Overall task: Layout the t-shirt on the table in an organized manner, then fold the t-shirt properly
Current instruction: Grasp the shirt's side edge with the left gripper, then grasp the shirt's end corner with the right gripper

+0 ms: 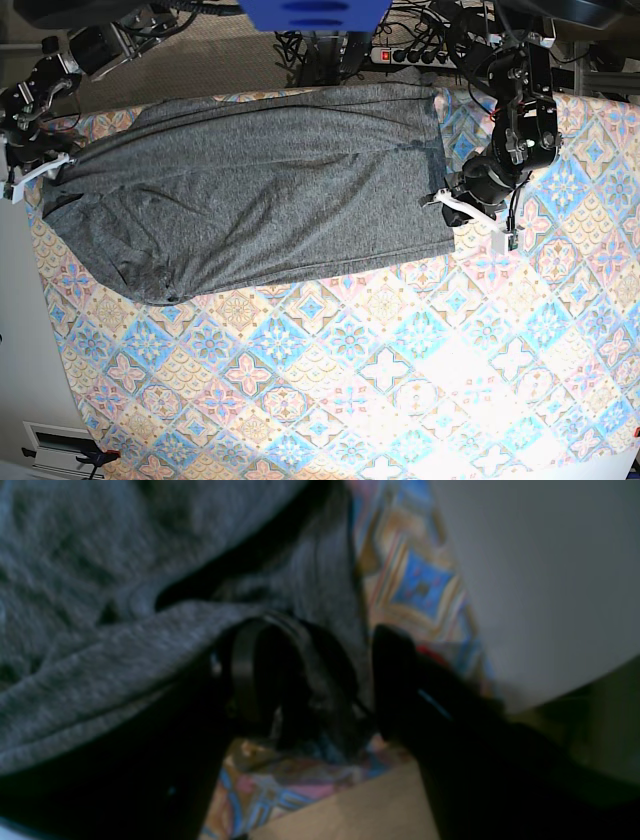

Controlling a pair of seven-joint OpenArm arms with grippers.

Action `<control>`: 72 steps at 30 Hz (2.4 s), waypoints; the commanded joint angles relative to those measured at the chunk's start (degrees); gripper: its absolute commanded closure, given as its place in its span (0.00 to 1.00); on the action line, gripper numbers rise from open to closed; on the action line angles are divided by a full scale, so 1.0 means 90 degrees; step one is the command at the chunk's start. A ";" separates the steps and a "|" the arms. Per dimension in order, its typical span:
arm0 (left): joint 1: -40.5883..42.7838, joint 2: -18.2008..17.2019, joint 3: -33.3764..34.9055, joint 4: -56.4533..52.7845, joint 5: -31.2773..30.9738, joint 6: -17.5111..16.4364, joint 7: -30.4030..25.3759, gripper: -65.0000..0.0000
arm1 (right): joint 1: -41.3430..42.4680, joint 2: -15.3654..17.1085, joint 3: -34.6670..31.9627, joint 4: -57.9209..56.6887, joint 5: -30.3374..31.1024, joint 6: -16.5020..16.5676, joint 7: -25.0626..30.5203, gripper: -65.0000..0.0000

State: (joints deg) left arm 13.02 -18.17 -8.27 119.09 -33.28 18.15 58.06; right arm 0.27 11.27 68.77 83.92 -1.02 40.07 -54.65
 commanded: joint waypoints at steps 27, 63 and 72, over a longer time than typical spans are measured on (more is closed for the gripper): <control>-0.0132 0.0559 -0.0346 0.0077 0.0020 0.0010 -0.0107 0.99 | 0.0815 0.0199 -0.1092 0.0849 -0.0273 -0.0008 0.0158 0.33; -0.0269 0.0598 -0.0336 0.0106 -0.0039 0.0010 0.0997 0.99 | 0.3442 0.1605 -0.4218 -0.6477 -0.0800 -0.0008 0.5189 0.33; -0.0269 0.0598 -0.0336 0.0106 -0.0039 0.0010 0.0997 0.99 | 0.2993 0.1586 -0.4569 -0.6438 -0.0800 -0.0008 0.5169 0.33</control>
State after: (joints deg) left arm 11.14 -12.53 -11.18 119.04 -33.01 18.20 67.75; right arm 26.35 24.51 27.68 25.52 -7.55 39.68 -6.59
